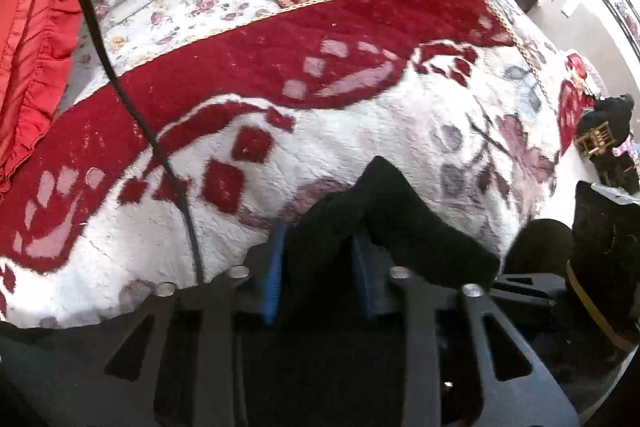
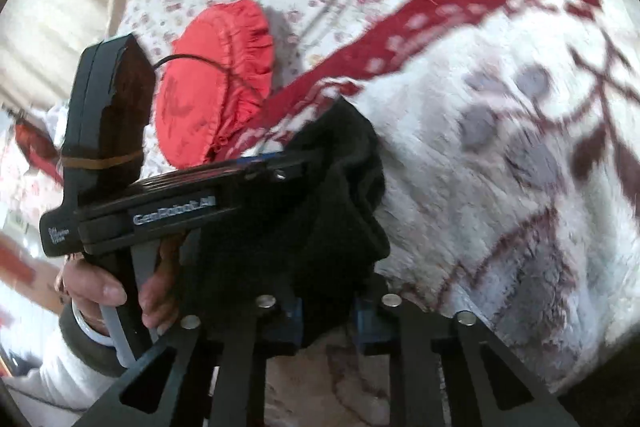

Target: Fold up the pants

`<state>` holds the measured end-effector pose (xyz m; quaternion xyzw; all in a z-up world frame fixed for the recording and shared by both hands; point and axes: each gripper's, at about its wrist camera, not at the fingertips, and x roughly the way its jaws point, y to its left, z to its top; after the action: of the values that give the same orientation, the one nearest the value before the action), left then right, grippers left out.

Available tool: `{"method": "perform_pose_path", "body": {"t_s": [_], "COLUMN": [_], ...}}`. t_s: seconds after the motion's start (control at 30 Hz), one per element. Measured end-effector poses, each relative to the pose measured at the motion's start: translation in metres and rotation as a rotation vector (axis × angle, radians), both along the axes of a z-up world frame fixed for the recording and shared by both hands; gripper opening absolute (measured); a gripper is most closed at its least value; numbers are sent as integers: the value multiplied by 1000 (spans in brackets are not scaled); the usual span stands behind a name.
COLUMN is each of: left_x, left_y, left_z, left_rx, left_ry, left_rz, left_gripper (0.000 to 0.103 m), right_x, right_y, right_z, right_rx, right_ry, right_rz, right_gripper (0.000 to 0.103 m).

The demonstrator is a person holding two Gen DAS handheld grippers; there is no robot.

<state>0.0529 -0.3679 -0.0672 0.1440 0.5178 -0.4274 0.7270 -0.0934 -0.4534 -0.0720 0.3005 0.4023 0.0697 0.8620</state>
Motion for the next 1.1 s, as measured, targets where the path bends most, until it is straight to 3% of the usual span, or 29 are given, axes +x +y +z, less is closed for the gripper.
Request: {"method": "perform_pose_path", "body": {"t_s": [0.1,0.23,0.33,0.43,0.5,0.57,0.6,0.63,0.67,0.77,0.87,1.0,1.1], "left_x": [-1,12,19,22,22,20,18,17,14,5,-4,-18,-24], "left_y": [10,52,101,160,203,236,253,267,284,308,312,300,286], "left_z": [13,49,78,92,91,85,78,74,69,60,54,51,48], "left_rx": [-27,-118,-159,-175,-150,-127,-116,-110,-107,-101,-103,-99,-120], "left_ry": [-20,-16,-49,-66,-82,-74,-59,-45,-26,-10,4,-11,10], "left_rz": [10,93,179,288,389,474,516,549,592,648,655,643,605], "left_gripper": [23,23,23,23,25,29,29,29,29,37,41,41,41], "right_x": [2,13,26,40,54,67,76,79,78,63,59,70,77], "right_y": [12,47,90,136,174,200,211,220,222,209,178,149,139], "right_z": [24,66,89,87,68,41,25,11,8,33,51,48,38], "right_rx": [-34,-91,-125,-141,-138,-136,-125,-96,-70,-72,-105,-180,-160], "right_ry": [-53,-143,-201,-211,-164,-90,-19,56,76,-10,-51,-21,7], "right_rz": [47,164,290,414,527,583,611,637,656,670,575,478,425], "right_gripper": [14,14,14,14,14,21,41,51,51,51,52,52,52]}}
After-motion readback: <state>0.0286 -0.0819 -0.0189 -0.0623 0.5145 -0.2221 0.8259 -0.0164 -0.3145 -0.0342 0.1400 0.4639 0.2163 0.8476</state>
